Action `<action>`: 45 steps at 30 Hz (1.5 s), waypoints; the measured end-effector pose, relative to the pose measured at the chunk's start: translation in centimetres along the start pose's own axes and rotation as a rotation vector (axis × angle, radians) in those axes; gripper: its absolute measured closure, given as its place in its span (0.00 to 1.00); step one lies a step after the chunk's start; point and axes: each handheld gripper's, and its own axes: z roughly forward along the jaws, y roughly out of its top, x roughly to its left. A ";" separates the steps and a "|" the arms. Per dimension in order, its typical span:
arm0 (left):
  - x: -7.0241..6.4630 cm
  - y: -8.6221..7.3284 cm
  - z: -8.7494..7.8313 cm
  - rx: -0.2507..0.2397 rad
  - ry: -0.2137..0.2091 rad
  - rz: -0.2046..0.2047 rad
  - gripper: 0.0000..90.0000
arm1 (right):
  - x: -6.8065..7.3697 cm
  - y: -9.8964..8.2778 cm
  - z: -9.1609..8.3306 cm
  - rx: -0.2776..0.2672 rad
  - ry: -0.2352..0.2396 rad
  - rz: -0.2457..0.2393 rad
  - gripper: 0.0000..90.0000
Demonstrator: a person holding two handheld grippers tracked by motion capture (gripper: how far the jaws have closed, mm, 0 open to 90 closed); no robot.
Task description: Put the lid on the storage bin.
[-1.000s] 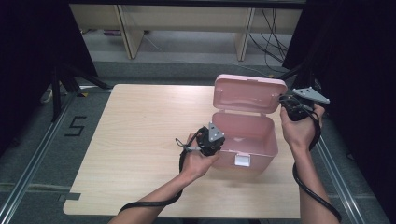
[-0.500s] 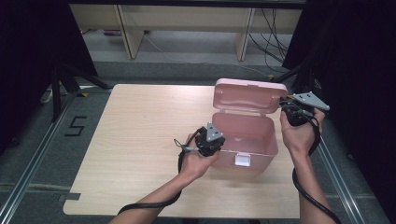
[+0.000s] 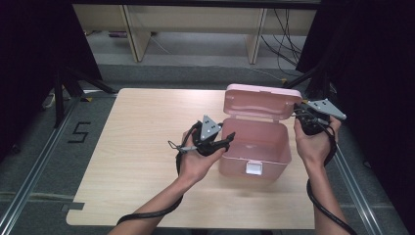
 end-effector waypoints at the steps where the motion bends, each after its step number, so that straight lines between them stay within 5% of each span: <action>1: 0.2 0.1 0.0 -0.008 0.001 -0.006 0.53 | 0.1 -0.1 -0.1 0.004 0.005 0.019 0.99; 17: 1.0 1.1 -0.4 -0.077 0.025 0.006 0.53 | 0.3 -0.7 -0.9 -0.005 0.001 -0.015 0.98; 22: 1.3 2.1 -0.4 -0.098 0.037 0.040 0.55 | 0.3 -0.8 -1.0 -0.018 -0.002 -0.026 0.91; 23: 1.5 2.5 -0.3 -0.108 0.044 0.070 0.55 | 0.5 -0.9 -1.1 -0.009 -0.003 0.022 0.88; 27: 2.0 3.5 0.3 -0.098 0.049 0.105 0.58 | 0.2 -0.9 -0.8 0.005 0.014 -0.006 0.93; 31: 2.1 4.5 0.3 -0.111 0.056 0.102 0.58 | 0.5 0.1 -0.6 0.030 0.005 -0.048 0.87; 32: 2.1 4.6 0.4 -0.110 0.057 0.107 0.57 | 0.7 0.2 -0.8 0.029 0.008 -0.020 0.86; 38: 2.5 5.3 0.5 -0.108 0.001 0.103 0.56 | -0.1 -0.7 -1.2 0.037 0.013 -0.006 0.79; 42: 2.7 5.9 -0.7 -0.130 -0.035 0.081 0.70 | -0.3 -1.2 -2.3 0.042 0.023 0.005 0.76; 45: 3.0 6.3 -1.5 -0.139 -0.047 0.057 0.90 | -0.3 -1.7 -3.2 0.042 0.035 0.007 0.79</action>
